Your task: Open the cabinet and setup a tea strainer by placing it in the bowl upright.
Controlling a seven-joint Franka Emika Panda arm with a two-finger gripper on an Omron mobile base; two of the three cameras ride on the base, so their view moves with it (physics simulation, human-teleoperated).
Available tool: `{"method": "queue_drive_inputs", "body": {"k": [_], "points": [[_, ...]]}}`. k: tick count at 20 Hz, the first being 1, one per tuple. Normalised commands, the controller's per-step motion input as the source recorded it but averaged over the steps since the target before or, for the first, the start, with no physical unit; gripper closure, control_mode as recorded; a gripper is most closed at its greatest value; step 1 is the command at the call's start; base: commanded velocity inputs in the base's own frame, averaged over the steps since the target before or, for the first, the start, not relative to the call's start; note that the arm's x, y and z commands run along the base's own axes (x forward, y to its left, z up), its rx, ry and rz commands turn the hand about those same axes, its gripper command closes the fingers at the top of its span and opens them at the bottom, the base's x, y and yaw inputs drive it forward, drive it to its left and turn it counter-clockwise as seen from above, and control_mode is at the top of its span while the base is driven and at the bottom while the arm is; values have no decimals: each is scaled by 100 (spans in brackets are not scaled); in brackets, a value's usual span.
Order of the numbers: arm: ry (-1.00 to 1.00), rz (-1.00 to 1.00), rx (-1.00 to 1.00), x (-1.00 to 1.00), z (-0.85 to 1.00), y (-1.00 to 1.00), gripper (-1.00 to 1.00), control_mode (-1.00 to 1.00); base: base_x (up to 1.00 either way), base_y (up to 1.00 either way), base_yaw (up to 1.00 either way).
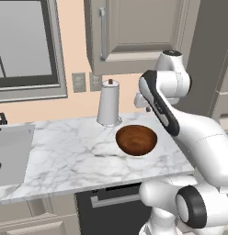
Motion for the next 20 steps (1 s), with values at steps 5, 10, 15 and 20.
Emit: {"method": "queue_drive_inputs", "body": {"k": [5, 10, 15, 20], "points": [[-8, 0, -4, -11, 8, 35, -100, -100, 0, 0, 0], [-43, 0, -10, -44, 33, 49, -100, -100, 0, 0, 0], [-51, 0, -6, -28, 83, 39, -100, -100, 0, 0, 0], [-41, -1, 0, 0, 100, 48, -100, -100, 0, 0, 0]]}}
